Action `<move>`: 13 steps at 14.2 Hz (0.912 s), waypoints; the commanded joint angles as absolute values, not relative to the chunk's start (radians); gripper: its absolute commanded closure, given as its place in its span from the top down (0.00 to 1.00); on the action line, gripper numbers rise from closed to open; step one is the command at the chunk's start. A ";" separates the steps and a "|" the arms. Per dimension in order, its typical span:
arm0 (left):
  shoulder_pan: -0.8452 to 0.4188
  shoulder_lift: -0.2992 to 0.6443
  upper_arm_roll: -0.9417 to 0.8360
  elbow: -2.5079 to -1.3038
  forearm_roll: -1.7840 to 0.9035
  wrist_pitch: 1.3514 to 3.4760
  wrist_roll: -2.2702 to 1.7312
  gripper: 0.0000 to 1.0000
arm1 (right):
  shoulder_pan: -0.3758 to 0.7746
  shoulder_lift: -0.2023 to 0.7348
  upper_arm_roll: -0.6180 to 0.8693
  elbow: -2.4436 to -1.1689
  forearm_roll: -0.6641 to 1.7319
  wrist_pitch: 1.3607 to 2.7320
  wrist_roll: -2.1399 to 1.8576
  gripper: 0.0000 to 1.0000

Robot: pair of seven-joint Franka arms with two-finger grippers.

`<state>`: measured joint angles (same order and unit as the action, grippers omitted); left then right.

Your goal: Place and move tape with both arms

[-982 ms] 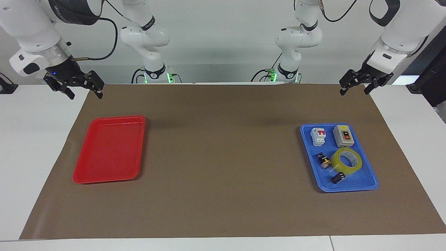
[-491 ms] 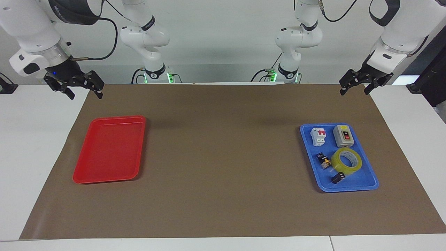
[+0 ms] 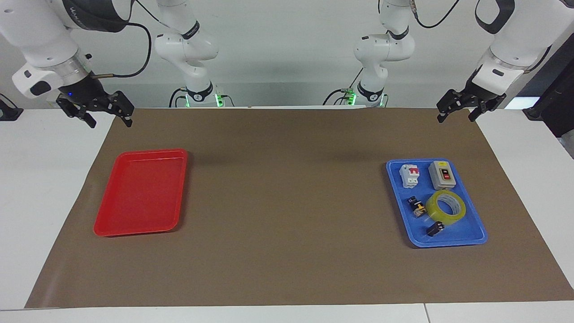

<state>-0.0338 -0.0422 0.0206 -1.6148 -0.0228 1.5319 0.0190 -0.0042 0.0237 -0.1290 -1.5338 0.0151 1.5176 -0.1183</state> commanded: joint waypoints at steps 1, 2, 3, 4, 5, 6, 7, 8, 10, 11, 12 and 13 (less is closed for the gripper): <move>-0.028 -0.058 0.023 -1.638 -0.035 1.516 0.046 1.00 | -0.011 0.006 -0.126 -1.557 0.028 1.528 -0.130 1.00; -0.014 -0.067 0.025 -1.653 -0.037 1.532 0.066 1.00 | -0.011 0.006 -0.126 -1.557 0.028 1.528 -0.130 1.00; -0.005 -0.066 0.025 -1.651 -0.037 1.534 0.066 1.00 | -0.011 0.006 -0.126 -1.557 0.028 1.528 -0.130 1.00; -0.005 -0.064 0.025 -1.649 -0.037 1.532 0.066 1.00 | -0.011 0.006 -0.126 -1.557 0.028 1.528 -0.130 1.00; -0.002 -0.061 0.025 -1.644 -0.037 1.539 0.067 1.00 | -0.009 0.006 -0.126 -1.557 0.028 1.528 -0.130 1.00; 0.006 -0.055 0.025 -1.634 -0.040 1.545 0.067 1.00 | -0.009 0.006 -0.126 -1.557 0.028 1.528 -0.130 1.00; 0.009 -0.049 0.025 -1.619 -0.038 1.533 0.071 1.00 | -0.011 0.006 -0.126 -1.557 0.028 1.528 -0.130 1.00; 0.011 -0.045 0.025 -1.612 -0.037 1.537 0.072 1.00 | -0.011 0.006 -0.126 -1.557 0.028 1.528 -0.130 1.00; 0.011 0.010 0.026 -1.570 -0.040 1.536 0.072 1.00 | -0.011 0.006 -0.126 -1.557 0.028 1.528 -0.130 1.00; 0.011 0.047 0.026 -1.545 -0.043 1.543 0.072 1.00 | -0.009 0.006 -0.126 -1.557 0.028 1.528 -0.130 1.00; 0.012 0.075 0.026 -1.539 -0.044 1.560 0.074 1.00 | -0.009 0.006 -0.126 -1.557 0.028 1.528 -0.130 1.00; 0.014 0.099 0.028 -1.539 -0.044 1.595 0.075 1.00 | -0.011 0.006 -0.126 -1.557 0.028 1.528 -0.130 1.00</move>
<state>0.0053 0.0165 0.0251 -1.5893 -0.0228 1.5568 0.0538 -0.0042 0.0237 -0.1290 -1.5338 0.0151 1.5176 -0.1183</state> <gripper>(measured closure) 0.000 0.000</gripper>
